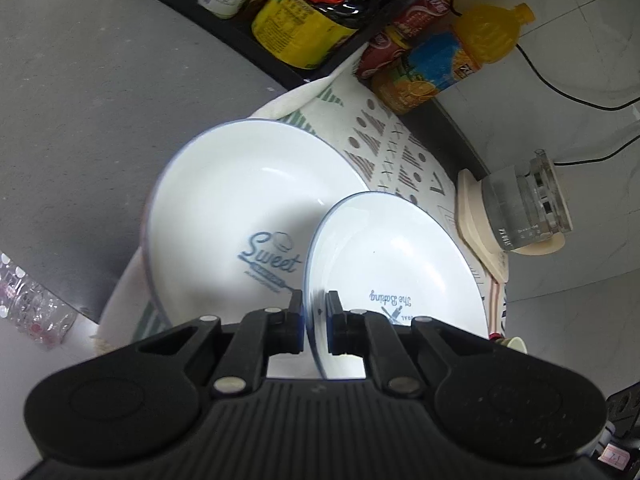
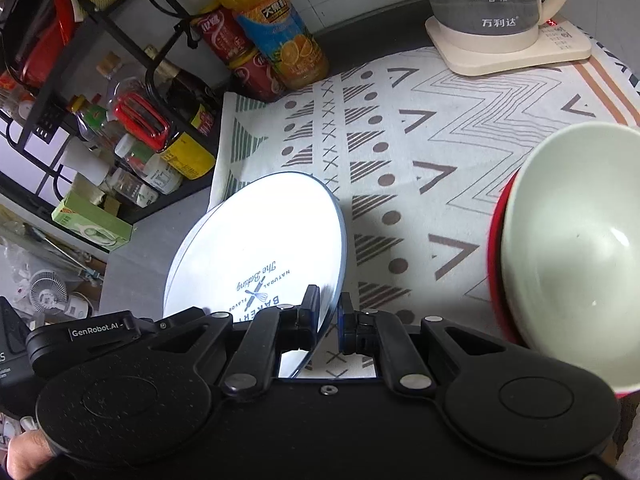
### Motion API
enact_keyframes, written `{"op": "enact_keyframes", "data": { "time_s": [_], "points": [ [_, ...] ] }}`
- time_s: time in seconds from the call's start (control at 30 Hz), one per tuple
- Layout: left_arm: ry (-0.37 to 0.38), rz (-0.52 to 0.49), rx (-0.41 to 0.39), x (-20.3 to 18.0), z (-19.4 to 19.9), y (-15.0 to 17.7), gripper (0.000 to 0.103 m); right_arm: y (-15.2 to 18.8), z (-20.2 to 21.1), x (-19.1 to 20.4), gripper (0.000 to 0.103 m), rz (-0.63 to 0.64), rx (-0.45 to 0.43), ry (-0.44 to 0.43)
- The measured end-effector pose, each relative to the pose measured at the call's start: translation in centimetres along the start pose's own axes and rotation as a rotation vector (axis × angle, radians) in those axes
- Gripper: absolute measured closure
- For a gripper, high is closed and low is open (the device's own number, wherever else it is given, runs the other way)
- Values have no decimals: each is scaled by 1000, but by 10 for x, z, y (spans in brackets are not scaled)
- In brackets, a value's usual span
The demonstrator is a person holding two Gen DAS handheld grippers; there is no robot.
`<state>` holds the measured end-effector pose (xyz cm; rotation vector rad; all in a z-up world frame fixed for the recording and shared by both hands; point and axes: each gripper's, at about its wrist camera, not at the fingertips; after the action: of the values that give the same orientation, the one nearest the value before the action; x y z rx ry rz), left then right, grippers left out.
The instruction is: Organize plates and bowls
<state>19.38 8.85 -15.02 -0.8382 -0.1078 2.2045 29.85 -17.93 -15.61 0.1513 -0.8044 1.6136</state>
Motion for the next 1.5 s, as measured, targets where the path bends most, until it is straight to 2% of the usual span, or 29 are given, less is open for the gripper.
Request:
{"op": "enact_keyframes", "data": {
  "time_s": [0.23,0.6,1.0,1.5],
  "points": [
    [-17,-13,6,10,-3,-7,95,5,-12,16,94,3,-5,30],
    [-35,-25,44,23,-20,-8,94,13,-28,18,94,-9,10,73],
    [-70,-7,52,34,-27,-14,92,11,-43,35,94,33,13,120],
    [-81,-8,74,39,-31,-18,91,12,-55,35,95,18,22,135]
  ]
}}
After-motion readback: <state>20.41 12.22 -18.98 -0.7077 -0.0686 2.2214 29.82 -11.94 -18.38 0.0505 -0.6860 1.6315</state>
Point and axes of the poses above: each gripper's, at about its wrist camera, not at the fingertips, and z roughly against the way its jaws point, x to its left, y to its underside, and after that the axes turned 7 degrees about -z, right-handed
